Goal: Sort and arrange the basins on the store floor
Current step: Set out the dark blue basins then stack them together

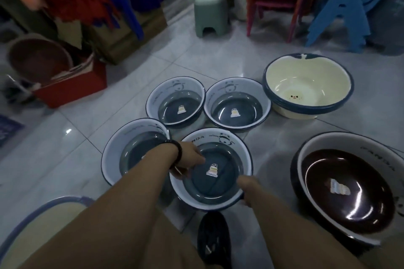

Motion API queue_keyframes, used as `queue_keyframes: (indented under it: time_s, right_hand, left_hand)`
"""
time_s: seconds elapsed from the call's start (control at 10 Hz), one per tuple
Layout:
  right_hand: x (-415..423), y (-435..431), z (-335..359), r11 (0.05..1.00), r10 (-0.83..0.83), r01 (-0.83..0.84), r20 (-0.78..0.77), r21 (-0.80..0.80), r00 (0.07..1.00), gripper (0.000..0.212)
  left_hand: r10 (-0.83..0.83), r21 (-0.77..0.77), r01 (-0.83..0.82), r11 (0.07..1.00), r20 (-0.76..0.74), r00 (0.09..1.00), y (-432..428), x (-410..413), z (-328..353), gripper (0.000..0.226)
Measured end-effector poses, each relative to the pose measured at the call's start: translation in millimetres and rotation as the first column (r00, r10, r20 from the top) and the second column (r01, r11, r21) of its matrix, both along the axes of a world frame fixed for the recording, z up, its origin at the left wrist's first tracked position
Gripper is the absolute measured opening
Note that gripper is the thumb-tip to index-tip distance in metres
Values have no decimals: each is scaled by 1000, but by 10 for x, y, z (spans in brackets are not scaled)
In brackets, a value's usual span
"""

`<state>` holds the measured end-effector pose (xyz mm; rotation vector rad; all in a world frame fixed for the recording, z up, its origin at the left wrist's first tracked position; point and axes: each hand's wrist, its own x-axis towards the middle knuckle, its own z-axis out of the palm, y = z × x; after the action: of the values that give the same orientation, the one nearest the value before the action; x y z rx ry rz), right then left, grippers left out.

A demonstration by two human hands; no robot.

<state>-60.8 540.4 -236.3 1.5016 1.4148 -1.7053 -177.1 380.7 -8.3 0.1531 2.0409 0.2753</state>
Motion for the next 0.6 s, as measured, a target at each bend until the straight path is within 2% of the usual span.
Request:
queue_keyframes:
  time_s: [0.1,0.2,0.3,0.4,0.5,0.6]
  right_hand:
    - [-7,-75,329,995,-92,89,-91,-39,992,27]
    - [-51,-50,715,998,15,-7,-124,67,992,40]
    - [-56,179,840,991,34,-14,-153,131,988,41]
    - [39,366,1409,978,61,-12,-229,209,972,38]
    - [266,553,1945,979,-75,128,-303,160,950,19]
    - [638,760,2242,972,-155,210,-376,110,914,17]
  left_hand:
    - [24,-17,-23,1000,66,998,1,-11,35,34]
    - [55,-109,-48,993,60,997,-65,6,125,46]
    - [68,-238,-53,970,55,996,-124,84,279,57]
    - [-6,-289,5,957,-3,1000,-139,221,429,59]
    - [-53,-216,25,976,-125,991,-73,428,502,52]
    - [215,-23,-218,976,-100,971,103,705,598,53]
